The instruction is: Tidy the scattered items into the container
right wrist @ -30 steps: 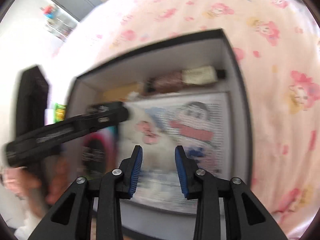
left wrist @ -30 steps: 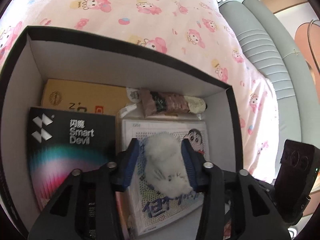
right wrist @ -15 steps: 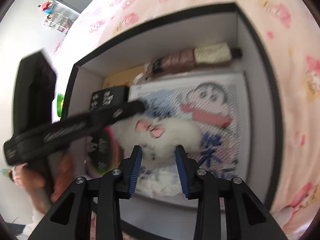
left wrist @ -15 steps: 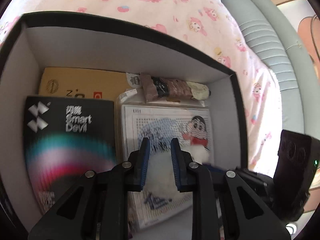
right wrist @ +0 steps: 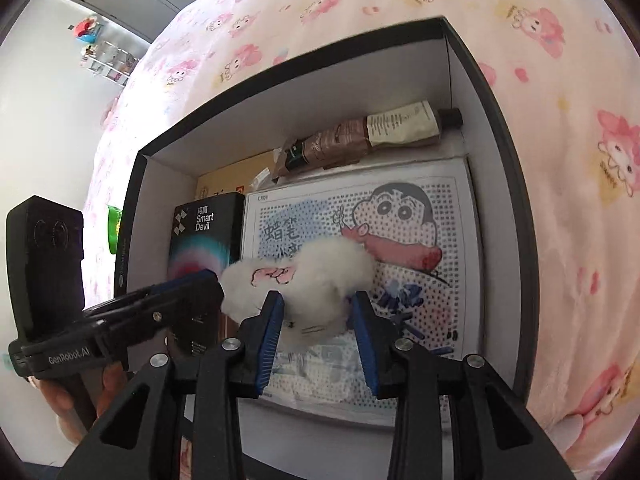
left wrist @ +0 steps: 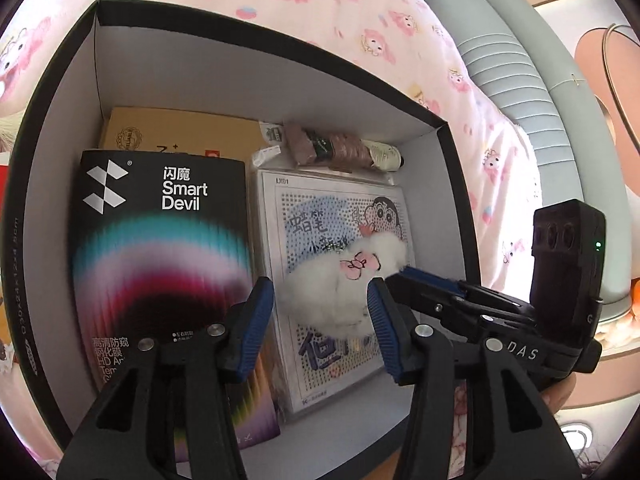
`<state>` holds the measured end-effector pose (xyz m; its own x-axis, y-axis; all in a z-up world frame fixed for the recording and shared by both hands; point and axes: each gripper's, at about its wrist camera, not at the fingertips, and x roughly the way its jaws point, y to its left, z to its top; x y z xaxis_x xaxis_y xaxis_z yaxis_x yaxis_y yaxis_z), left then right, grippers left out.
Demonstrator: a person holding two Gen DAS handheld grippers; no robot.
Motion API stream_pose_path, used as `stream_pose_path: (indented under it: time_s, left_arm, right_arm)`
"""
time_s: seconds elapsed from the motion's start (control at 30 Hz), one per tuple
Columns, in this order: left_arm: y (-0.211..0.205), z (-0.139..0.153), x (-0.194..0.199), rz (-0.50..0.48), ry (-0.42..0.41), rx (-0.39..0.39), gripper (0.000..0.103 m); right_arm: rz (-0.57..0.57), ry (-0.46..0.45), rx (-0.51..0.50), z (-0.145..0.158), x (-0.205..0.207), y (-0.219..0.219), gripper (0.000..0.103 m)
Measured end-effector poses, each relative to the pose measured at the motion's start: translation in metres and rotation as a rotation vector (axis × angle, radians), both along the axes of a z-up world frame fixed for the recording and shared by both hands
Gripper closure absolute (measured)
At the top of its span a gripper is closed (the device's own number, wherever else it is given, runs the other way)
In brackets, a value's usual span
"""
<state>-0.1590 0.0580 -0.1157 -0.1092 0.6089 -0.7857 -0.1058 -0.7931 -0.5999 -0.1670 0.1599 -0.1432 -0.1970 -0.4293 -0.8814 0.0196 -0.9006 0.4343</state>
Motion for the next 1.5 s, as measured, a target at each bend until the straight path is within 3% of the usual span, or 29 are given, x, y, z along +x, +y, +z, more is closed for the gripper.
stream_pose_path:
  time_s: [0.13,0.27,0.3,0.43,0.6,0.67,0.7,0.8,0.9,1.0,1.13,1.3,1.43,1.5]
  left_arm:
    - [-0.017,0.013,0.016,0.075,0.072,-0.071,0.054]
    - [-0.024,0.010,0.016,0.061,0.033,0.022,0.054]
    - [-0.024,0.010,0.018,0.055,0.029,0.034,0.054]
    - [-0.022,0.007,0.019,0.044,-0.004,0.077,0.054]
    - [-0.009,0.011,0.021,-0.011,-0.019,0.132,0.055]
    - [-0.002,0.008,0.020,0.001,0.001,0.096,0.072]
    - [-0.004,0.009,0.021,0.012,0.007,0.071,0.074]
    - [-0.013,0.006,0.019,0.039,-0.001,0.071,0.078]
    - [-0.021,0.011,0.019,0.060,0.017,0.073,0.078]
    - [-0.022,0.012,0.019,0.023,-0.003,0.119,0.075]
    - [-0.023,0.011,0.022,0.008,-0.026,0.125,0.054]
    - [-0.027,0.011,0.023,0.011,-0.027,0.104,0.053]
    - [-0.024,0.008,0.034,-0.015,-0.033,0.132,0.053]
    - [-0.018,0.000,0.036,-0.022,-0.042,0.110,0.053]
  right_arm:
    - [0.058,0.018,-0.036,0.002,0.004,-0.003,0.071]
    - [0.048,0.061,-0.048,0.012,0.006,-0.003,0.071]
    - [0.035,0.067,-0.042,-0.002,0.006,-0.009,0.071]
    - [-0.015,0.082,0.032,0.007,0.013,0.012,0.071]
    - [0.012,0.101,0.086,0.007,0.013,0.010,0.071]
    - [0.020,0.104,0.095,0.008,0.014,0.013,0.071]
    - [0.021,0.099,0.099,0.006,0.014,0.014,0.071]
    - [0.030,0.082,0.121,0.002,0.013,0.015,0.071]
    - [0.107,0.097,0.157,0.003,0.017,0.004,0.072]
    - [0.133,0.083,0.093,0.003,0.017,0.000,0.072]
    - [0.097,0.076,0.076,0.002,0.014,0.011,0.072]
    - [0.047,0.093,0.099,0.008,0.016,0.023,0.072]
    - [0.106,0.075,0.126,0.003,0.018,0.013,0.072]
    - [0.138,0.056,0.116,-0.001,0.020,0.008,0.072]
